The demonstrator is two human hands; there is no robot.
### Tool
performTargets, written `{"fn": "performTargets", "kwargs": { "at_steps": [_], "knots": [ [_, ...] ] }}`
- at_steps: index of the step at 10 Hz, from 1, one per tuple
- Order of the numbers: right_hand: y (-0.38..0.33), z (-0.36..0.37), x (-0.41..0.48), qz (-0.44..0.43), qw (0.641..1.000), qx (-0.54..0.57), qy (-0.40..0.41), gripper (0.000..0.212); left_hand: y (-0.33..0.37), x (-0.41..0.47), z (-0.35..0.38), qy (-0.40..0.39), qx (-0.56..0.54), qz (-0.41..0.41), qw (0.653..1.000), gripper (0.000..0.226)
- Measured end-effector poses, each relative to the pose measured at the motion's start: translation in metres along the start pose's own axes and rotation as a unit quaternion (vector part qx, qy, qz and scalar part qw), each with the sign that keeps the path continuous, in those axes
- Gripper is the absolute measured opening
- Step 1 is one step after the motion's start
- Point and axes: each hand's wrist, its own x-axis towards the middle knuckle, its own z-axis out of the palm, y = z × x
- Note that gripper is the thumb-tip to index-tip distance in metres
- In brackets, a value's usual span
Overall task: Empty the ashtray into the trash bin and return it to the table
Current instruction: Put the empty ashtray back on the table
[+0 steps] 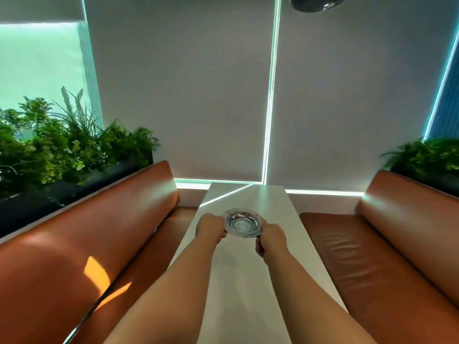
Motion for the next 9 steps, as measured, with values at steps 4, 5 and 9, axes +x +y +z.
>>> {"fn": "performTargets", "kwargs": {
  "at_steps": [4, 5, 9],
  "knots": [
    [0.019, 0.05, 0.152, -0.009, 0.989, -0.141, 0.032, 0.034, -0.023, 0.165, 0.043, -0.035, 0.056, -0.054, 0.996, 0.015],
    [0.029, 0.052, 0.209, -0.001, 0.984, -0.173, 0.04, 0.038, -0.032, 0.219, 0.074, -0.036, 0.08, -0.069, 0.994, 0.009],
    [0.133, 0.035, 0.39, -0.002, 0.956, -0.287, 0.058, 0.043, -0.142, 0.386, 0.18, -0.04, 0.137, -0.03, 0.989, 0.006]
  ]
}}
